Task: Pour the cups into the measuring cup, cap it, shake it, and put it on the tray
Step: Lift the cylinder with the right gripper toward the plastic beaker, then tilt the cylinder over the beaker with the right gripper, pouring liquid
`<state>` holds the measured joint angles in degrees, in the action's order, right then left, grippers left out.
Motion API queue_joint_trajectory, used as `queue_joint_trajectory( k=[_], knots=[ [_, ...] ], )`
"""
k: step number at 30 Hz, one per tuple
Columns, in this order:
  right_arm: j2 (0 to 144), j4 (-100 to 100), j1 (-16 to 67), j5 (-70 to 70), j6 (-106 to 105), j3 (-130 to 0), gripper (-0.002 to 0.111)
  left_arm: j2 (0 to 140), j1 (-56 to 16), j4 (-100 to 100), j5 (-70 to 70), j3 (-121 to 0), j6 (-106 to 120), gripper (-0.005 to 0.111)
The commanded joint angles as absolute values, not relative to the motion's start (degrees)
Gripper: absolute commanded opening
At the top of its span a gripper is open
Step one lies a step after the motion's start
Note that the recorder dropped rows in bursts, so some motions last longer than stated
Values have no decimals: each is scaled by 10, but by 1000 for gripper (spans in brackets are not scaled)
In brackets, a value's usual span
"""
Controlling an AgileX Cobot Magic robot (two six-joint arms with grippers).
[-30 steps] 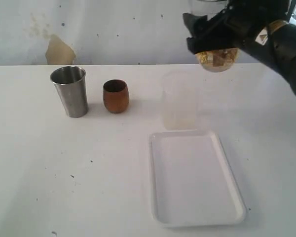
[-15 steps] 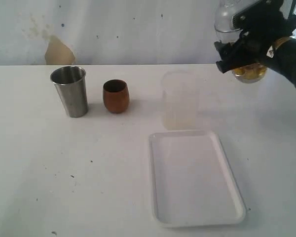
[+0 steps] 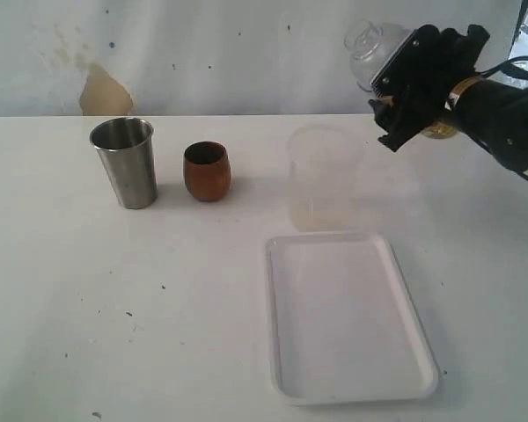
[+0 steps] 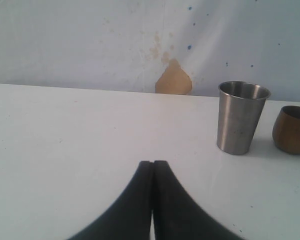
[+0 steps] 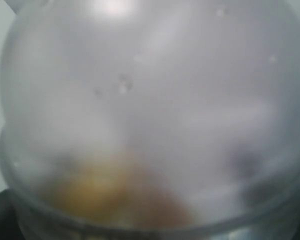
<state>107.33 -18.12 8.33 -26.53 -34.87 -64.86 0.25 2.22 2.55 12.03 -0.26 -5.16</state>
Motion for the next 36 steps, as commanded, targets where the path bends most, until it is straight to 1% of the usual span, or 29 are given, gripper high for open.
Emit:
queue_joint_trajectory(
  k=[1, 6, 22, 29, 32, 36],
  knots=[
    [1065, -182, 80, -297, -424, -670, 0, 0, 22, 26, 115, 0, -51, 0],
    [1065, -182, 80, -269, -502, -681, 0, 0, 22, 26, 115, 0, -51, 0],
    [1065, -178, 80, -258, -791, -682, 0, 0, 22, 26, 115, 0, -51, 0],
    [1065, -176, 80, -260, -857, -682, 0, 0, 22, 26, 115, 0, -51, 0],
    [1065, -176, 80, -261, -916, -682, 0, 0, 22, 26, 115, 0, -51, 0],
    [1064, -178, 80, -280, -930, -682, 0, 0, 22, 26, 115, 0, -51, 0]
  ],
)
